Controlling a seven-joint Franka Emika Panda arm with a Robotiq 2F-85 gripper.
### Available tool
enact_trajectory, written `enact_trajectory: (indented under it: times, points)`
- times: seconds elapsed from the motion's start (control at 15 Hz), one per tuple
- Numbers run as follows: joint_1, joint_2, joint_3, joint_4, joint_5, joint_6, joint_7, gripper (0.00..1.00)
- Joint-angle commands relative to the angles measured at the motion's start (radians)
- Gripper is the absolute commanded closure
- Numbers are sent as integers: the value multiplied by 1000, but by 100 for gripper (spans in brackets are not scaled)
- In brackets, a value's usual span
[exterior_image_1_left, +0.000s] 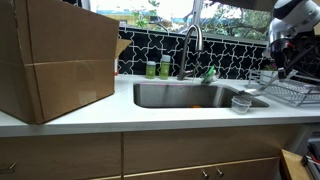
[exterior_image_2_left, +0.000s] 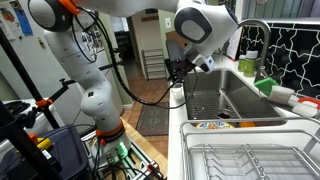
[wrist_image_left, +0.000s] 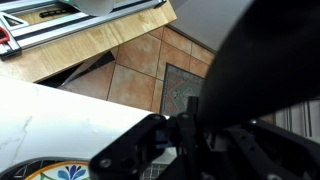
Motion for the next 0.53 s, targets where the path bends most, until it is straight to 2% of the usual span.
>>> enact_trajectory:
  times: [0.0,0.47]
  points:
    - [10,-27,-3,-26,-18,32,-4,98]
    - [20,-30,3,-31,-11,52,0,98]
